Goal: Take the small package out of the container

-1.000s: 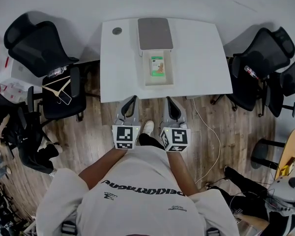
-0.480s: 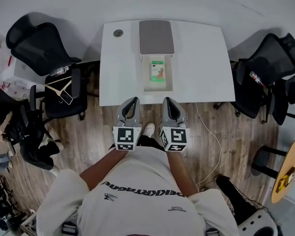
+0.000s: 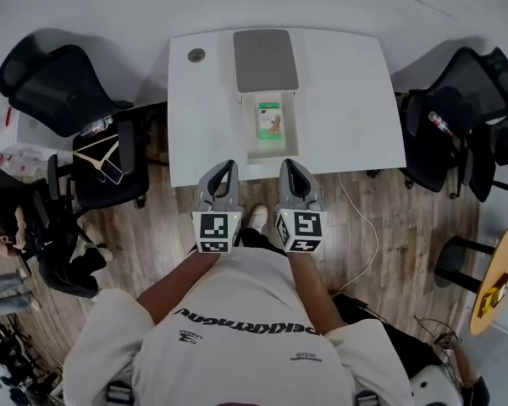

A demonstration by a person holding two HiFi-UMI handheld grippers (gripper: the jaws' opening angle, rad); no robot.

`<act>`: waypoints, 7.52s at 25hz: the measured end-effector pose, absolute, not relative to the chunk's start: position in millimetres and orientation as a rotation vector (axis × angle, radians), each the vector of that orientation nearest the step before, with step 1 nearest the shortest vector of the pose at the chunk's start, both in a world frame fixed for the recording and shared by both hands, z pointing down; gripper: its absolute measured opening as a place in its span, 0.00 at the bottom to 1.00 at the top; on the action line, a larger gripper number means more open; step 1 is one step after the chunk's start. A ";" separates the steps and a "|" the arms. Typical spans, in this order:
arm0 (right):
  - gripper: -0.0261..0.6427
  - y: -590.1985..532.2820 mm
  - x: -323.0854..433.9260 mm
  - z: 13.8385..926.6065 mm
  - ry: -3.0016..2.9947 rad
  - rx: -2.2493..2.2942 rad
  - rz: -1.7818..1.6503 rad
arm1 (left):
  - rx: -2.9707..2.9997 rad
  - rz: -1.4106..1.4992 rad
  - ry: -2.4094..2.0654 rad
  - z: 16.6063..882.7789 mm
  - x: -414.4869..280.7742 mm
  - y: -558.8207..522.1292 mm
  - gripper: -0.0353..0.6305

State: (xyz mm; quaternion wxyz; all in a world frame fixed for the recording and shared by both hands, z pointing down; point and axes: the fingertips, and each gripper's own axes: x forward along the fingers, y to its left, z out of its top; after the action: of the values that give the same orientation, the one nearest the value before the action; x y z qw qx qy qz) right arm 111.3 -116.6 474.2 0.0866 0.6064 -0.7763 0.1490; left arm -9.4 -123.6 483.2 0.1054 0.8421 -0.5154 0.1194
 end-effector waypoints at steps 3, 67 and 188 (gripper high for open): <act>0.03 -126.1 113.5 479.7 -2.288 1.822 0.460 | 2.494 0.355 -1.497 485.0 -9.1 -131.8 0.05; 0.52 -241.9 96.1 649.1 -1.921 1.566 0.870 | 2.388 0.460 -1.433 553.7 -27.3 -201.2 0.05; 0.56 -227.4 109.3 616.0 -1.978 1.614 0.830 | 2.430 0.426 -1.529 522.8 -32.8 -174.8 0.05</act>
State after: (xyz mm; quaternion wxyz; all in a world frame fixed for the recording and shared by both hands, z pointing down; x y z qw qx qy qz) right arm 109.3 -227.4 616.0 0.2267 0.5855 -0.7176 0.3013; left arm -32.8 -174.8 522.8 0.1190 0.8313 -0.5231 0.1458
